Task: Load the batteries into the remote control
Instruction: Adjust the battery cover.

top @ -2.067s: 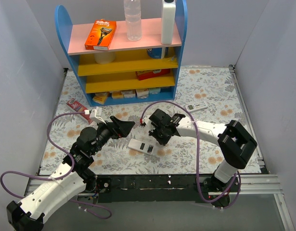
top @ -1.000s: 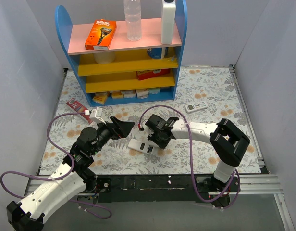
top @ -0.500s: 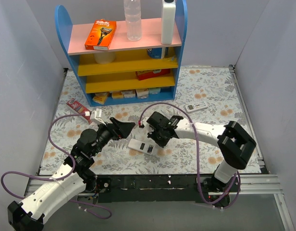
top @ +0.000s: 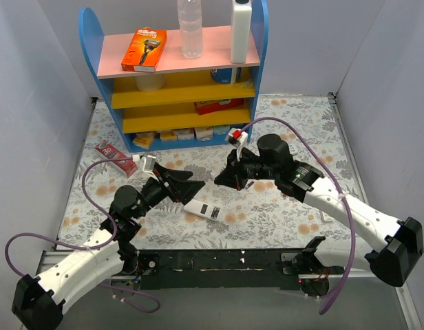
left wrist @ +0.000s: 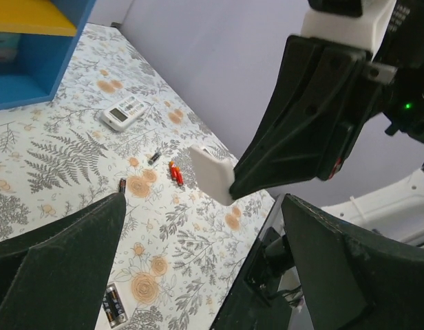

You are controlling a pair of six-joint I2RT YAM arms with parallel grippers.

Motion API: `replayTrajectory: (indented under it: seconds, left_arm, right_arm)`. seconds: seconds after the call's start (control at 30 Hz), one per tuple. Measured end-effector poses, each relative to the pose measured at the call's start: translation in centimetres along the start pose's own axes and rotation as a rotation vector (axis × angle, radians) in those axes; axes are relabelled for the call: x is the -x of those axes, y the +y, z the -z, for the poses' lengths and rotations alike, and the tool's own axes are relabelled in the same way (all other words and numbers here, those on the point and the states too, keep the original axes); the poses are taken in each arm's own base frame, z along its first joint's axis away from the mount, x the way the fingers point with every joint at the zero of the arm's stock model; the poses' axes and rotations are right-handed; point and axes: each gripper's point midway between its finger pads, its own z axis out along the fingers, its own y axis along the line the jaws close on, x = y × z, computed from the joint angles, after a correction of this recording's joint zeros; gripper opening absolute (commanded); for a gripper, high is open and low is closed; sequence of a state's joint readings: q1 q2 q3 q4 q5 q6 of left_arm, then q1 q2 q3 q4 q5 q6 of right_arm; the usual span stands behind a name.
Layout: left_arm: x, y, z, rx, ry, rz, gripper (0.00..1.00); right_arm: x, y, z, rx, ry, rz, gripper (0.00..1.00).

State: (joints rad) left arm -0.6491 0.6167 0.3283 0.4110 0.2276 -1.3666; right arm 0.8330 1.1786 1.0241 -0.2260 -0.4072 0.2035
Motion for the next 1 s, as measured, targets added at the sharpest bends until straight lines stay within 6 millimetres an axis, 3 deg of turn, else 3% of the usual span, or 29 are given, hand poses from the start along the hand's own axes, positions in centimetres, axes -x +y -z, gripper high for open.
replayTrajectory:
  seconds: [0.23, 0.47, 0.67, 0.87, 1.0]
  left_arm:
    - [-0.8, -1.6, -0.7, -0.15, 0.073, -0.237, 0.98]
    - [1.1, -4.2, -2.6, -0.287, 0.133, -0.58, 0.98]
    - [0.9, -3.8, -2.4, -0.33, 0.17, -0.804, 0.98]
    - [-0.2, -2.8, -2.2, -0.343, 0.217, -0.903, 0.98]
    - [-0.4, -2.8, -2.3, -0.353, 0.221, -0.922, 0.91]
  right_arm:
    - [2.1, 2.9, 1.4, 0.165, -0.128, -0.124, 0.01]
    - [3.7, 4.8, 2.1, 0.269, -0.163, -0.19, 0.01]
    - [4.9, 5.5, 2.8, 0.326, -0.187, -0.238, 0.01]
    - [5.4, 6.3, 3.2, 0.374, -0.188, -0.259, 0.01]
    - [5.3, 6.6, 3.1, 0.402, -0.172, -0.281, 0.01]
